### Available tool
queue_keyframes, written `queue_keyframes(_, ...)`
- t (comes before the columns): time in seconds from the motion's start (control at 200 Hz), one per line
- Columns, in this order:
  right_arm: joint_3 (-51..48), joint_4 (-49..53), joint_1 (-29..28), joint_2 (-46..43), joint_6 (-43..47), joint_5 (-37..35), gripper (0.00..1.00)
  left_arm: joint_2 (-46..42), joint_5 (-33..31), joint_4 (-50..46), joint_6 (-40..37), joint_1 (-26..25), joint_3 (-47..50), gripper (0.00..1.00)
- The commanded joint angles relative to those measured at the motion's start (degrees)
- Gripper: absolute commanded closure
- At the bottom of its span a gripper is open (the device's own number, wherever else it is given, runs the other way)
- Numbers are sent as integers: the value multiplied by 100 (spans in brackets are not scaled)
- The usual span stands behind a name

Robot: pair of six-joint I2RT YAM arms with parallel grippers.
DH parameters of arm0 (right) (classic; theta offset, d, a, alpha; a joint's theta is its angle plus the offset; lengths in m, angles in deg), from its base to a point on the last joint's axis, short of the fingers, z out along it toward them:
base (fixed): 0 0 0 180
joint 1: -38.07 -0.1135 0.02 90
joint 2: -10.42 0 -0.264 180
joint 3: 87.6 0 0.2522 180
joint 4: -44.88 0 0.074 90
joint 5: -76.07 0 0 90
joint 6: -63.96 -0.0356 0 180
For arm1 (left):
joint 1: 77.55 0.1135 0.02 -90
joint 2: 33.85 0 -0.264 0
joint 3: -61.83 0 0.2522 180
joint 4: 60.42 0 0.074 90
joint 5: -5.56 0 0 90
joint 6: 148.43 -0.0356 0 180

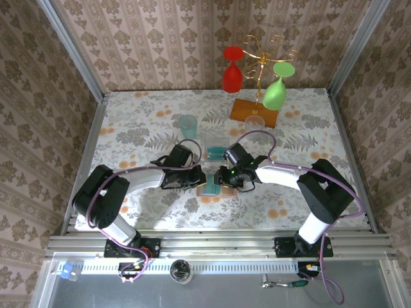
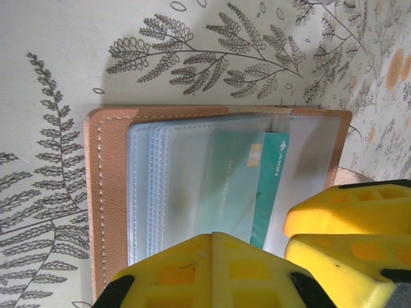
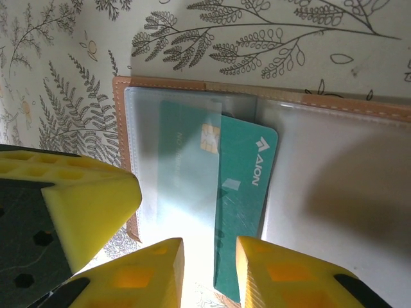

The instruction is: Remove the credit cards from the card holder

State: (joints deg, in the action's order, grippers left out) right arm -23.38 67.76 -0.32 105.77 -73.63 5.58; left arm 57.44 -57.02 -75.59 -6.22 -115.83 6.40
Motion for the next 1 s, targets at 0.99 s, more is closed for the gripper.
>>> queue_keyframes(0.99,-295,-545,119,274,-305,162,72,214,-97,-364,-147,-59,-55,100)
